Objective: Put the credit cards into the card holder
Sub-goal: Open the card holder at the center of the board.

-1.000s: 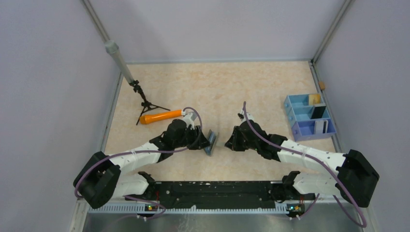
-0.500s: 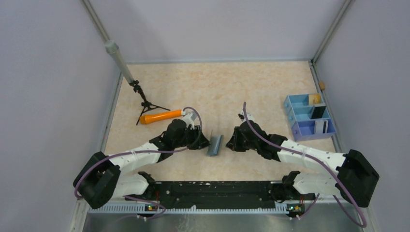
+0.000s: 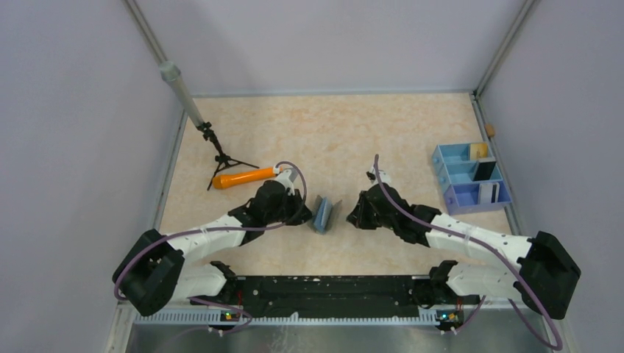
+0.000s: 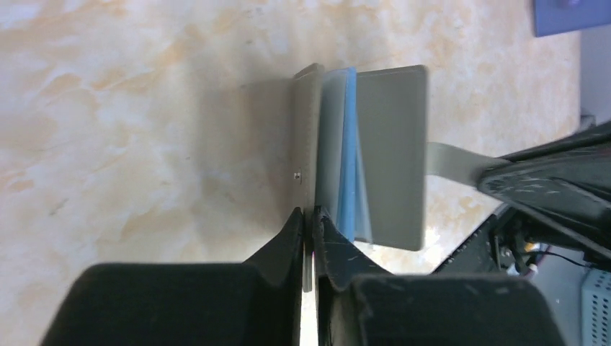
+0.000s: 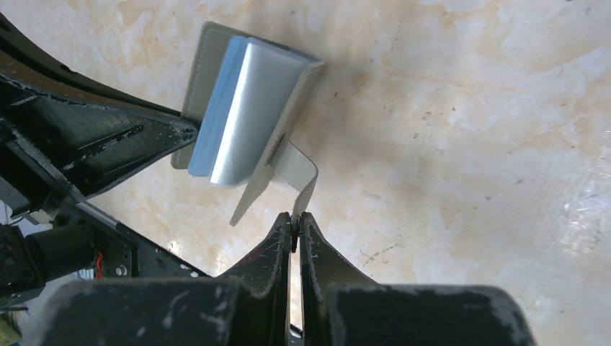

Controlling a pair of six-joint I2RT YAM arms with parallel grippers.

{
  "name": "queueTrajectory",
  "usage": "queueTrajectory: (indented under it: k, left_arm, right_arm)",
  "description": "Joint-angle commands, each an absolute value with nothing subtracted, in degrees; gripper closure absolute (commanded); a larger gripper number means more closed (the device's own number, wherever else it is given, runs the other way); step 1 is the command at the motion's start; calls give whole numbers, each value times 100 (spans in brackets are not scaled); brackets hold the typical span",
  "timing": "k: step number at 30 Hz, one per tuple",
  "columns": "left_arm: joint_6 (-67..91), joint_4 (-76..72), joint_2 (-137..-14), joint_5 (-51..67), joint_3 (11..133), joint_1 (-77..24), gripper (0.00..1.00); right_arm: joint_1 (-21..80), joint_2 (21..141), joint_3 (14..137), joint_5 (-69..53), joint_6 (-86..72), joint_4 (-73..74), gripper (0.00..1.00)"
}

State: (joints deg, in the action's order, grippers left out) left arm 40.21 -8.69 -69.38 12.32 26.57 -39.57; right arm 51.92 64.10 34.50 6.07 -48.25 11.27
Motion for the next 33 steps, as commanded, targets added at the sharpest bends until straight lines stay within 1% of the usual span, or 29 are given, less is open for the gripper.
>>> queueTrajectory:
  k: [1, 2, 3, 5, 6, 7, 9, 11, 14, 16, 19, 21, 27, 33]
  left_arm:
    - [3891, -388, -6987, 754, 2619, -3970, 97]
    - [3921, -461, -6982, 806, 2581, -3969, 100]
    - [3981, -551, -6966, 885, 2536, -3971, 100]
    - [4082, -760, -6909, 1039, 2451, -3970, 100]
    - [4157, -874, -6887, 1116, 2418, -3977, 100]
    - [4206, -930, -6864, 1146, 2395, -3970, 100]
    - [4288, -1001, -6810, 1206, 2367, -3965, 100]
    - [4355, -1052, -6743, 1249, 2353, -3971, 100]
    - [4455, -1082, -6605, 1279, 2323, -3971, 100]
    - [4519, -1079, -6491, 1275, 2300, -3973, 100]
    - [4585, -1066, -6309, 1232, 2279, -3973, 100]
    - [4588, -1018, -6260, 1193, 2281, -3970, 100]
    - [4602, -978, -6300, 1220, 2291, -3971, 100]
    - [4588, -944, -6332, 1093, 2260, -3972, 100]
  right_arm:
    - [5251, 6211, 3587, 1201, -4860, 1513, 100]
    - [5252, 6240, 3590, 1297, -4868, 1631, 100]
    - [5248, 6261, 3613, 1377, -4867, 1745, 98]
    - [5247, 6271, 3701, 1488, -4861, 1933, 80]
    - [5253, 6253, 3752, 1527, -4837, 1999, 69]
    - [5250, 6209, 3806, 1533, -4806, 2036, 64]
    - [5249, 6032, 3884, 1486, -4709, 1995, 58]
    - [5247, 5778, 3946, 1380, -4590, 1874, 54]
    - [5256, 5518, 4067, 1179, -4429, 1653, 53]
    - [5298, 5429, 4142, 1027, -4321, 1454, 54]
    - [5417, 5474, 4259, 842, -4175, 1185, 64]
    - [5499, 5632, 4316, 676, -4122, 981, 66]
    - [5688, 6484, 4368, 312, -4200, 439, 67]
    - [5713, 7021, 4241, 843, -4618, 562, 67]
